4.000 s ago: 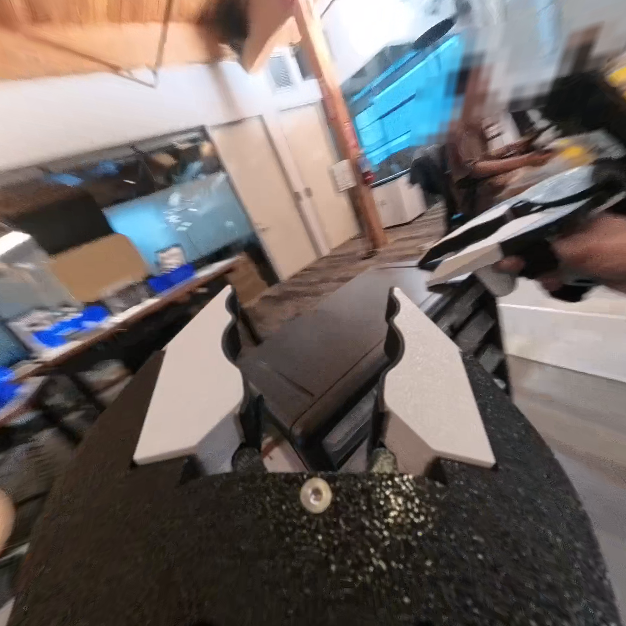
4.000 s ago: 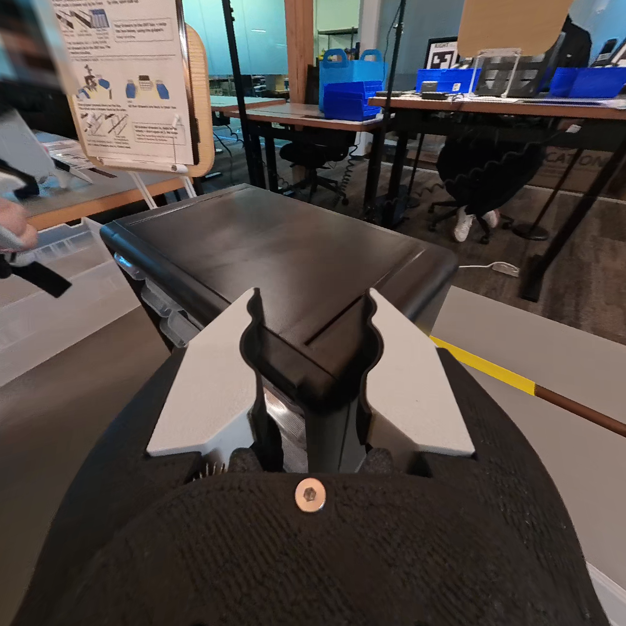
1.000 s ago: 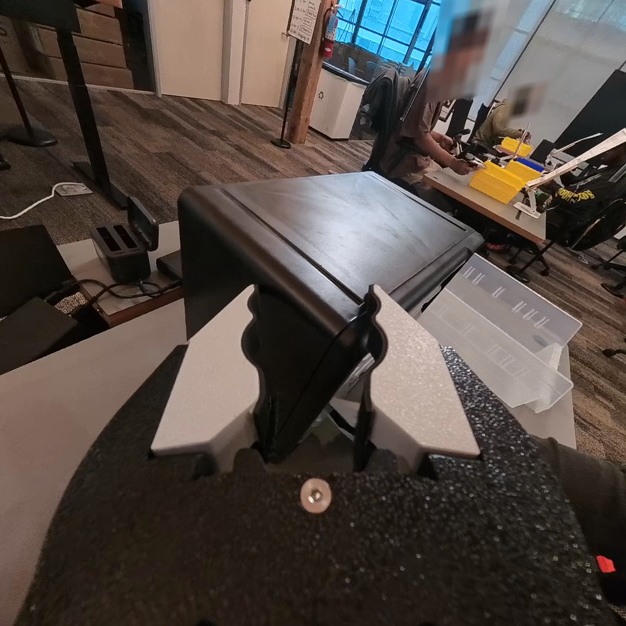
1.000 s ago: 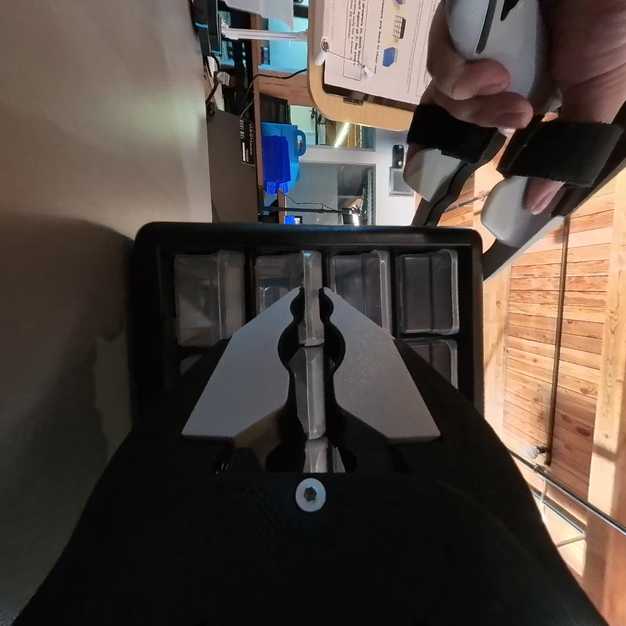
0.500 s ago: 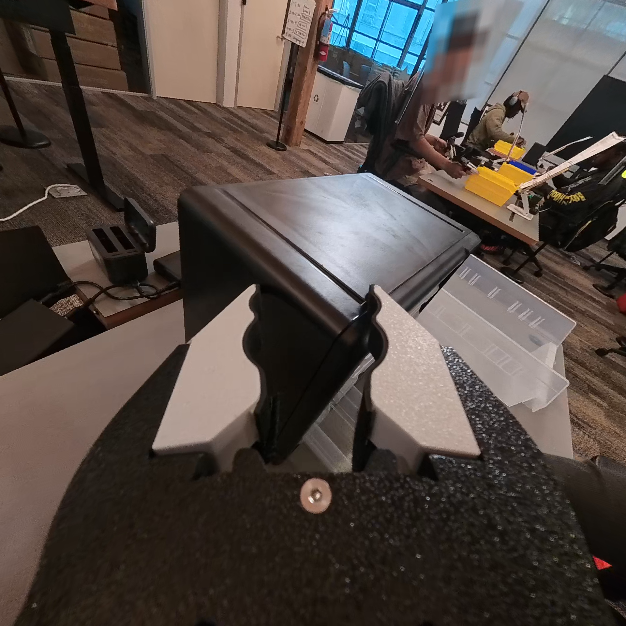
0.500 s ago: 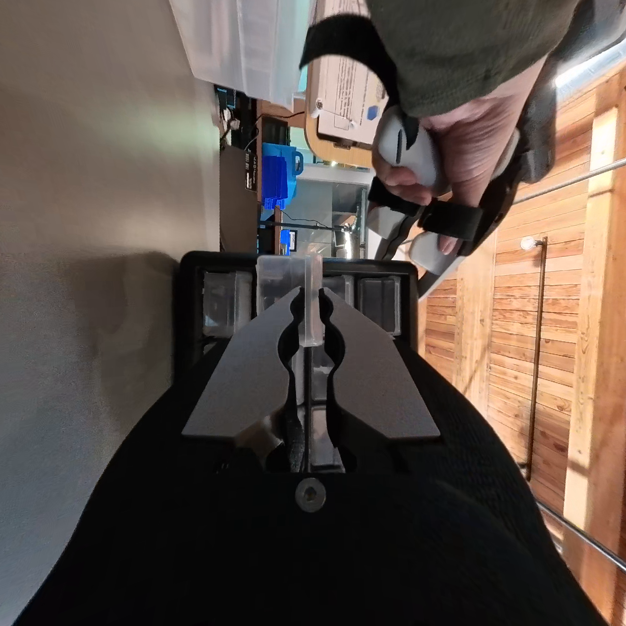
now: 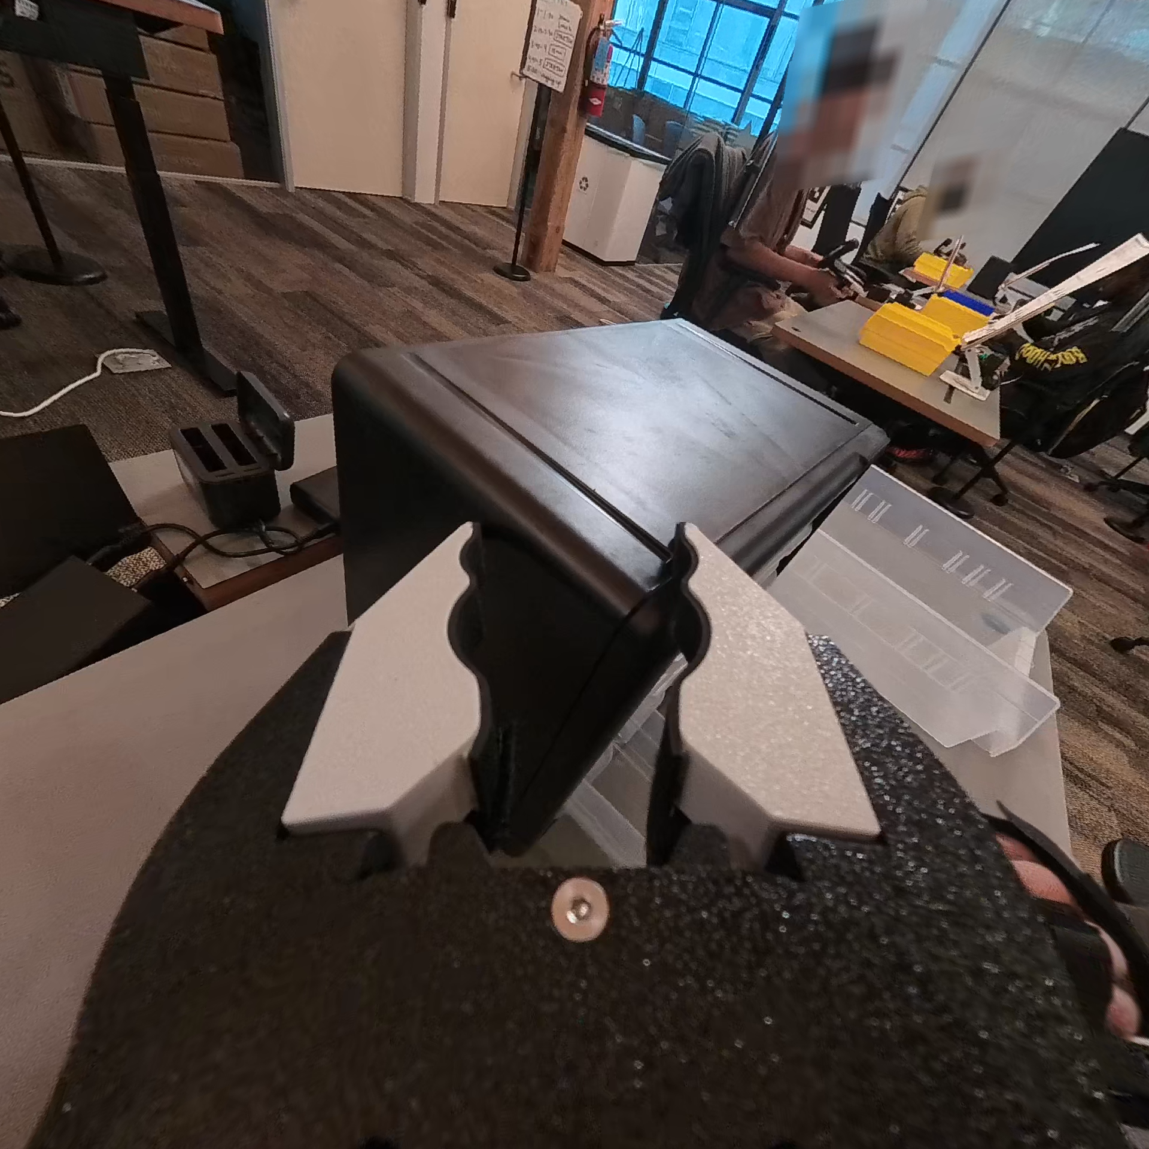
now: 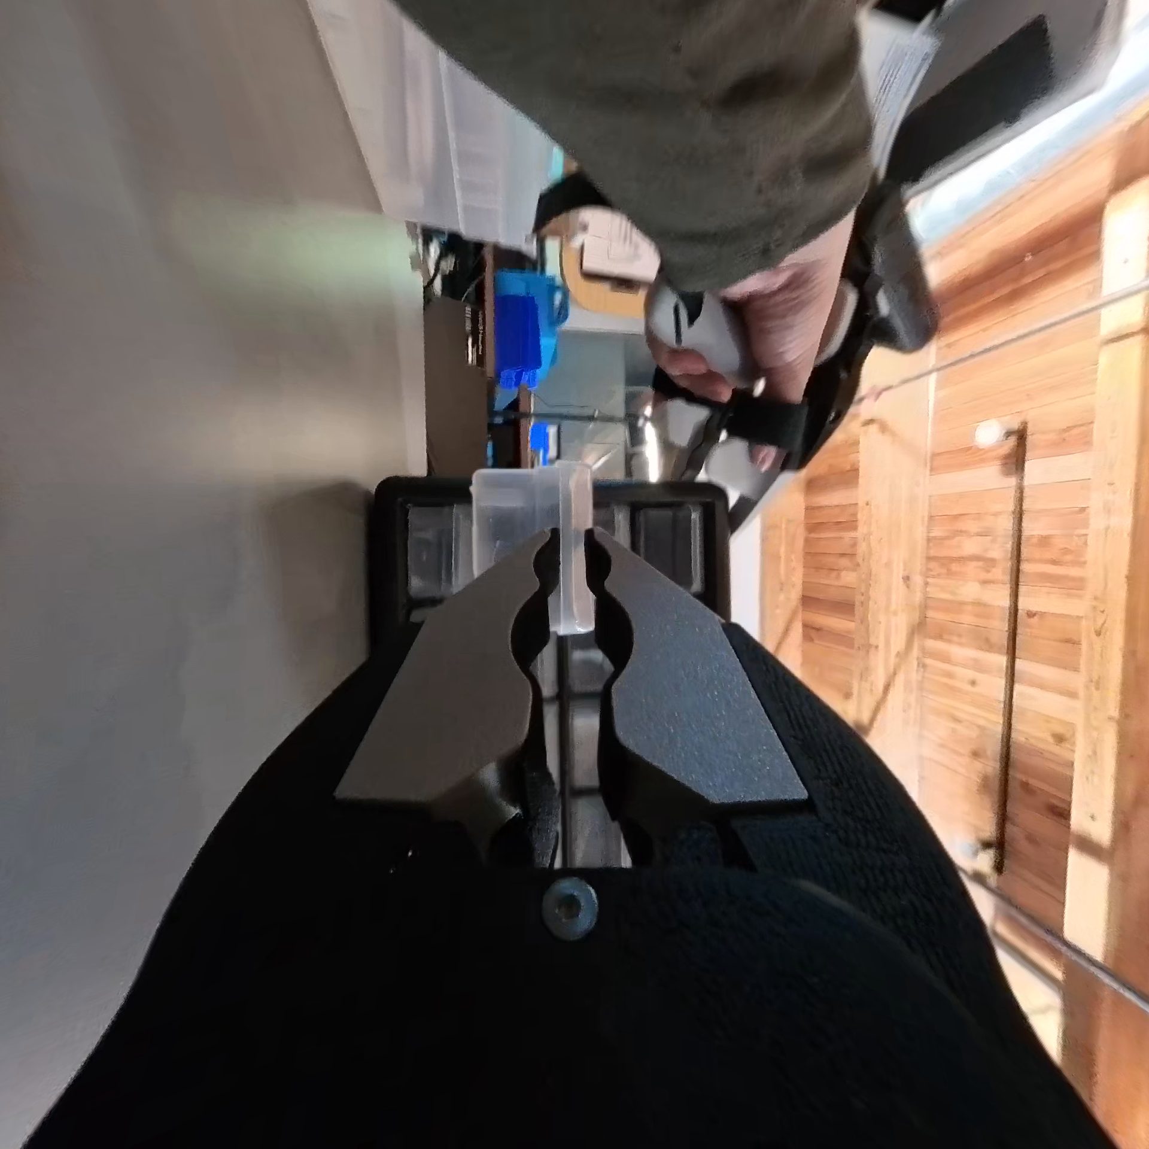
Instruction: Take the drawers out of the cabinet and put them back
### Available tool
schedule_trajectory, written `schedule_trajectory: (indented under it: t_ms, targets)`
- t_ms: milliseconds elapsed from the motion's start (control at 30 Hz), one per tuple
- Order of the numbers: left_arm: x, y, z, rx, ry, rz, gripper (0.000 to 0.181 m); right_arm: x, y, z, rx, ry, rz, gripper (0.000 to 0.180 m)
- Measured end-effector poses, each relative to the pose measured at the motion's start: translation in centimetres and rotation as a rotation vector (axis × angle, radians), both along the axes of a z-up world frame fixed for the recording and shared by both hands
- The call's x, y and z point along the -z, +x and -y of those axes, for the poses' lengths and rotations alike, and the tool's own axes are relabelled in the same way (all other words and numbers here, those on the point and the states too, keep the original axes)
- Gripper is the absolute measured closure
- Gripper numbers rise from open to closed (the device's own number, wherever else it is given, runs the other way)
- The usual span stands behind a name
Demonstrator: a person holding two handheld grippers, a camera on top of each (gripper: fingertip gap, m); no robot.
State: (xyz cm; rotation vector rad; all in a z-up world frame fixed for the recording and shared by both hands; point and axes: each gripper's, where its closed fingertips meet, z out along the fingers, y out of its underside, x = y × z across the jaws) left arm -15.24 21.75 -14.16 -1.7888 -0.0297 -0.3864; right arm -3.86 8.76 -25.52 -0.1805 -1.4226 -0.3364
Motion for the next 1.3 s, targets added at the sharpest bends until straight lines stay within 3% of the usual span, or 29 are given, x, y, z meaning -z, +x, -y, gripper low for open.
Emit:
schedule_trajectory:
  t_ms: [300, 533, 900, 1167, 1300]
  targets:
    - [0.0, 0.1, 0.1, 0.001, -0.002, -0.007, 0.123, -2.0, 1.8, -1.6, 0.087, -0.083, -0.033, 0.176]
    - [-0.1, -0.1, 0.0, -0.011, 0.007, -0.007, 0.125, -5.6, 0.7, 0.8, 0.019, -0.126, -0.081, 0.179]
    - [-0.1, -0.1, 0.0, -0.007, 0.011, -0.001, 0.126, 1.9, 3.7, 0.1, 0.042, -0.075, 0.195, 0.175]
    - [-0.1, -0.1, 0.1, 0.001, 0.017, 0.005, 0.126, 4.4, 8.1, -4.8, 0.256, -0.312, 0.349, 0.158]
    - [-0.1, -0.2, 0.1, 0.005, 0.02, 0.01, 0.127, 4.3, 8.9, -5.6, 0.314, -0.651, 0.328, 0.136]
